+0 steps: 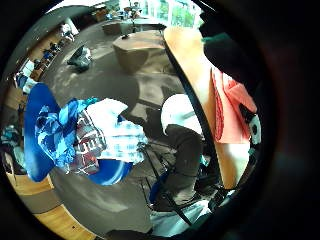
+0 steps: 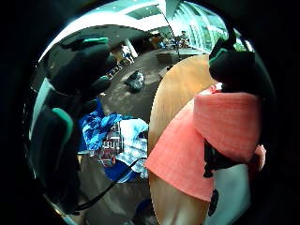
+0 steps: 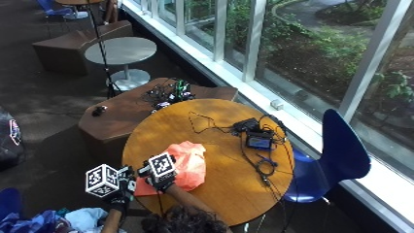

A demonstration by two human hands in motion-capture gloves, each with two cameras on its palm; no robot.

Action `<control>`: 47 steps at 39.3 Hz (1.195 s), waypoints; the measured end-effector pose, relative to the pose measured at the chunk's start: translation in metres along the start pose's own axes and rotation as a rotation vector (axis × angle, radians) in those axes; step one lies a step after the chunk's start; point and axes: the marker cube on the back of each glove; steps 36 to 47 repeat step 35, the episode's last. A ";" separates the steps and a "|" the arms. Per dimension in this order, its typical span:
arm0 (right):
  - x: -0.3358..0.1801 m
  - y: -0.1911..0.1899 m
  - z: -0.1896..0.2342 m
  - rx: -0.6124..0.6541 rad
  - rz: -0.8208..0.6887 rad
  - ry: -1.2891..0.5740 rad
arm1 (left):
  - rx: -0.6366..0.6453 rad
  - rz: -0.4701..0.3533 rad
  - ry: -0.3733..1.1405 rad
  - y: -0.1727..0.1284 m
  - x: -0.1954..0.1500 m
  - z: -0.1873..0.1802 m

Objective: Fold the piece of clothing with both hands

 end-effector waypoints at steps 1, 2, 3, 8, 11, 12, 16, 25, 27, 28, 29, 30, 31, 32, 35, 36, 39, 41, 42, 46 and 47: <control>0.006 0.001 0.000 -0.015 -0.006 -0.023 | -0.003 0.005 -0.004 0.000 0.003 0.000; 0.012 0.002 -0.002 -0.028 -0.012 -0.050 | -0.005 0.012 -0.010 -0.001 0.005 0.000; 0.019 0.004 -0.004 -0.045 -0.021 -0.080 | -0.008 0.022 -0.015 -0.001 0.008 0.000; 0.075 0.041 -0.041 -0.210 -0.059 -0.171 | -0.030 0.093 -0.044 -0.004 0.030 -0.004; 0.127 0.071 -0.072 -0.277 -0.025 -0.078 | -0.044 0.136 -0.089 -0.006 0.046 -0.009; 0.147 0.081 -0.083 -0.300 -0.003 -0.020 | -0.048 0.150 -0.106 -0.006 0.052 -0.010; 0.220 0.113 -0.120 -0.408 0.131 0.242 | -0.072 0.202 -0.184 -0.005 0.078 -0.013; 0.297 0.157 -0.171 -0.260 0.471 0.280 | -0.081 0.265 -0.292 0.002 0.111 0.000; 0.294 0.158 -0.172 -0.231 0.481 0.255 | -0.086 0.274 -0.299 0.004 0.115 -0.001; 0.292 0.157 -0.172 -0.221 0.480 0.248 | -0.088 0.277 -0.304 0.005 0.117 -0.001; 0.289 0.157 -0.172 -0.215 0.475 0.243 | -0.093 0.279 -0.309 0.006 0.118 -0.001; 0.286 0.156 -0.171 -0.212 0.469 0.242 | -0.101 0.280 -0.313 0.006 0.118 0.000; 0.282 0.154 -0.169 -0.211 0.462 0.243 | -0.110 0.280 -0.315 0.007 0.119 0.001; 0.279 0.153 -0.168 -0.211 0.454 0.245 | -0.119 0.279 -0.316 0.007 0.119 0.002; 0.271 0.149 -0.164 -0.213 0.438 0.253 | -0.132 0.276 -0.315 0.009 0.119 0.004; 0.271 0.149 -0.164 -0.213 0.438 0.253 | -0.132 0.276 -0.315 0.009 0.119 0.004; 0.271 0.149 -0.164 -0.213 0.438 0.253 | -0.132 0.276 -0.315 0.009 0.119 0.004; 0.271 0.149 -0.164 -0.213 0.438 0.253 | -0.132 0.276 -0.315 0.009 0.119 0.004; 0.271 0.149 -0.164 -0.213 0.438 0.253 | -0.132 0.276 -0.315 0.009 0.119 0.004; 0.271 0.149 -0.164 -0.213 0.438 0.253 | -0.132 0.276 -0.315 0.009 0.119 0.004; 0.271 0.149 -0.164 -0.213 0.438 0.253 | -0.132 0.276 -0.315 0.009 0.119 0.004</control>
